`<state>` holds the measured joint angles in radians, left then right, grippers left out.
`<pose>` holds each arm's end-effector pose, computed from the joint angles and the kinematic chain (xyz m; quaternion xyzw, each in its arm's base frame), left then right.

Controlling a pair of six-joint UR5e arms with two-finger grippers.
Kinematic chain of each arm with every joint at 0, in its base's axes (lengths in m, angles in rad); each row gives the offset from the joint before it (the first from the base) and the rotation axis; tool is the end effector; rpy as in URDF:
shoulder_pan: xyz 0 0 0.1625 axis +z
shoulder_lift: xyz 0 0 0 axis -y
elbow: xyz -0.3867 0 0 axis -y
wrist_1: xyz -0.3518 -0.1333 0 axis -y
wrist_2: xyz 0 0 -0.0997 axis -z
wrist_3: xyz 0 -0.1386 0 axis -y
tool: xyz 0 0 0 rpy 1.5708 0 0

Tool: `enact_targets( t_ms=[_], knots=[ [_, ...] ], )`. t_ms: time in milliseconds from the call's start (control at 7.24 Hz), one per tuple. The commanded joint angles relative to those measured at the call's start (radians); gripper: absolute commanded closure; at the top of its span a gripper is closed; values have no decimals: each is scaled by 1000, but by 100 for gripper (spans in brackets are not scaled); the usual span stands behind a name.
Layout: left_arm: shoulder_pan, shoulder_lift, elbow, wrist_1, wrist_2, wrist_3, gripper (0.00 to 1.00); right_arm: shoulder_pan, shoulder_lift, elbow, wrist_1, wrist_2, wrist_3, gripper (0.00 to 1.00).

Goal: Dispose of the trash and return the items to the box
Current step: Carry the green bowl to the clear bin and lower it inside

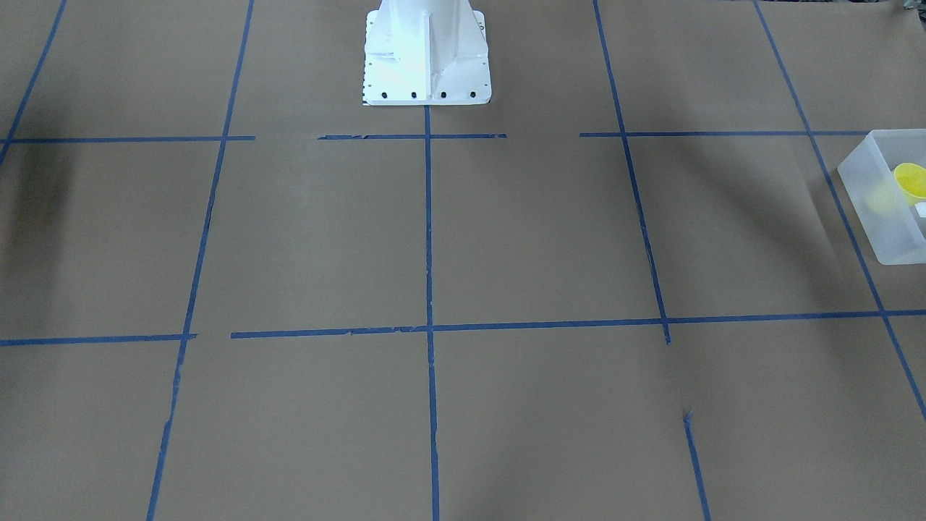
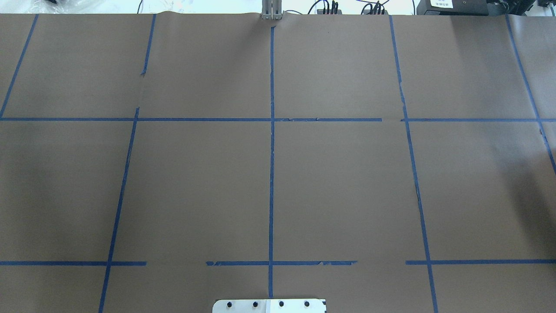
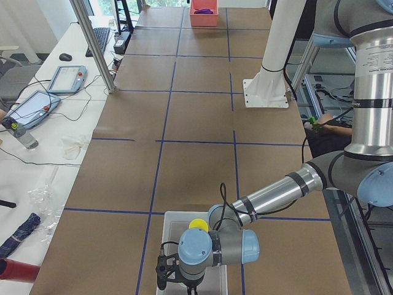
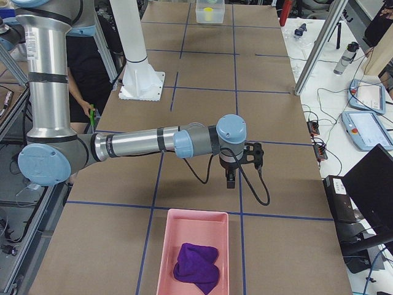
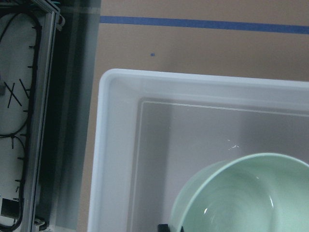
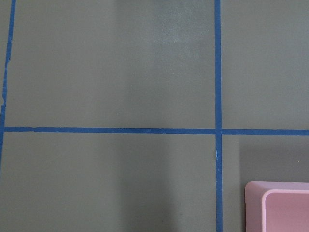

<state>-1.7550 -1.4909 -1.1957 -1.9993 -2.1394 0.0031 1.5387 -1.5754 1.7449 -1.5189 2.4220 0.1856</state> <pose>-0.1276 -0.3645 0.8220 0.0136 0.2804 -0.0905 0.9555 0.0142 -0.4630 0.5571 0.0554 -0.4188 0.0239 0.9060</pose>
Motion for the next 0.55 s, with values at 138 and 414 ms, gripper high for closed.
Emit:
enact_targets(
  t_ms=[138,414],
  knots=[
    [-1,7,-2,-24,15,-87,0,0,0,1,0,0,0,0],
    [-1,7,-28,-26,12,-100,0,0,0,2,2,0,0,0]
  ],
)
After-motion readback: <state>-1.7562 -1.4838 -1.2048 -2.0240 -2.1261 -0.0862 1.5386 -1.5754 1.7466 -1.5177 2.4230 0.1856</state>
